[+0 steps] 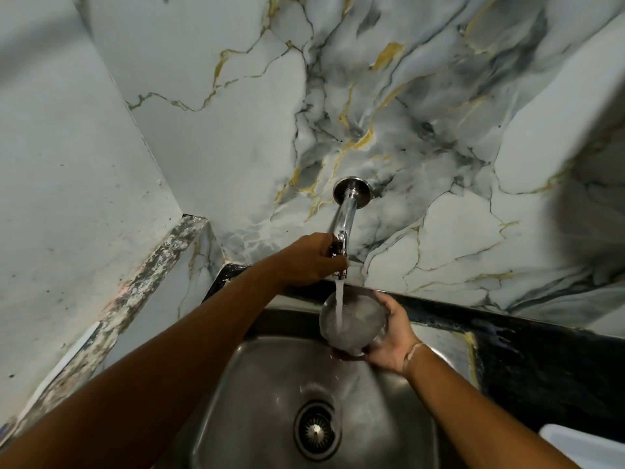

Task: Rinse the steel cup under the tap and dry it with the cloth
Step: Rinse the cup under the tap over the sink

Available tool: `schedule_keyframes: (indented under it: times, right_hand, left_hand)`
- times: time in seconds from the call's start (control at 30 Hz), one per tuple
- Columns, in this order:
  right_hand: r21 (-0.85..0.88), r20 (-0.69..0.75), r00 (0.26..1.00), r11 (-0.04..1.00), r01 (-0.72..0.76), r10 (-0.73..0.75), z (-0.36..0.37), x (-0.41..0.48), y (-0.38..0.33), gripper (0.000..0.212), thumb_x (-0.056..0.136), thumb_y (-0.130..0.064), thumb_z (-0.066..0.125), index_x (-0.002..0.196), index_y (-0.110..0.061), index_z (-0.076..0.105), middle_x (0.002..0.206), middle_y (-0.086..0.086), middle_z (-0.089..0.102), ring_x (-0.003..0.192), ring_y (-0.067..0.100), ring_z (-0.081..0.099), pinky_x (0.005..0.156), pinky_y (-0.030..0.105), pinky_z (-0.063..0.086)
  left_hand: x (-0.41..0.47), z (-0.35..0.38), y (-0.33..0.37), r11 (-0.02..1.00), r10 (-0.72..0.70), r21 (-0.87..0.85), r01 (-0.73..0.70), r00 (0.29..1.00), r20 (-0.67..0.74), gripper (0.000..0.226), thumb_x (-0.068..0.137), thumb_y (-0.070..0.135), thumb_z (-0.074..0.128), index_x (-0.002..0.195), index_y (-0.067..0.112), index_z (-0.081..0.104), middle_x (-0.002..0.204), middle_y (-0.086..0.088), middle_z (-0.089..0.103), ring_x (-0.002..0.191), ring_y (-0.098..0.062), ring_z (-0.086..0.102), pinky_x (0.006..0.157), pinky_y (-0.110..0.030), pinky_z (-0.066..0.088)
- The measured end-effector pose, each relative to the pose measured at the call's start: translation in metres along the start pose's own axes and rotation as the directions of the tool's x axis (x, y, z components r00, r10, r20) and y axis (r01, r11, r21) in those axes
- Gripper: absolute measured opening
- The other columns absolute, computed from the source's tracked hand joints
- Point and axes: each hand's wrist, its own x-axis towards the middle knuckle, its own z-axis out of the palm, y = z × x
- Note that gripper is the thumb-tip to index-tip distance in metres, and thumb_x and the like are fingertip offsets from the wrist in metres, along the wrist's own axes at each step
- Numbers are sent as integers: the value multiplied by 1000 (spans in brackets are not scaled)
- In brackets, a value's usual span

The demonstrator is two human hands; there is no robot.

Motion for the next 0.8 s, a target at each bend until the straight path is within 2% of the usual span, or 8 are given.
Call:
schedule_keyframes:
  times: [0.07,0.23,0.37,0.47,0.53,0.67,0.73,0.8]
  right_hand:
    - [15,23,1000,1000,10,-11,7,1,-10,69,74,-57,64,131,-16,67,135,23,64,130,48,52,108,72,36]
    - [26,108,994,1000,-8,5,33,5,-13,60,82,-59,58,116,-13,77,123,25,71,121,48,56,110,69,35]
    - [-97,15,999,995,-38,40,28,-3,1,57,85,-58,55,105,-11,81,112,21,76,108,43,64,101,61,44]
    - [-157,-101,994,987,-45,29,5,-1,1,59,73,-55,68,114,-13,76,111,20,76,103,43,69,96,61,51]
    - [-189,-169,985,982,-18,-14,-4,1,-5,77,61,-54,76,127,-13,70,124,19,73,115,42,66,102,62,48]
    - [-217,-146,987,976,36,-69,12,1,-19,77,70,-57,70,135,-15,63,138,21,63,131,43,55,107,62,42]
    - [-241,-71,994,969,58,-77,23,4,-22,71,79,-58,61,135,-14,63,140,21,61,136,42,50,110,59,41]
    - [-285,7,997,955,81,-83,29,7,-20,65,84,-56,58,131,-12,66,139,20,63,135,40,51,115,58,36]
  left_hand:
    - [1,-2,-1,1000,12,-15,-12,1000,21,20,91,30,62,94,9,60,84,-6,60,76,-17,55,75,-38,48]
    - [1,-5,-1,999,42,-23,-41,998,54,29,90,31,63,101,5,62,93,-15,67,82,-22,61,85,-48,54]
    - [0,-6,-5,997,62,-47,-59,996,65,32,91,34,63,107,7,62,102,-16,69,97,-29,67,93,-49,54]
    - [-4,-2,-11,993,75,-92,-73,997,8,34,89,34,66,110,8,61,102,-14,70,98,-28,67,96,-48,53]
    - [-6,5,-14,989,74,-125,-85,994,-86,33,86,30,70,110,10,60,106,-13,70,103,-27,67,98,-49,53]
    - [-8,15,-15,984,88,-131,-117,974,-208,39,84,26,75,115,12,55,98,-2,67,95,-21,65,92,-42,54]
    - [-8,16,-14,990,99,-74,-122,959,-266,51,81,34,77,119,13,50,92,3,66,86,-17,63,80,-32,52]
    - [-8,21,-11,992,123,62,-108,927,-353,61,76,48,76,118,16,45,83,5,64,77,-17,61,73,-35,51]
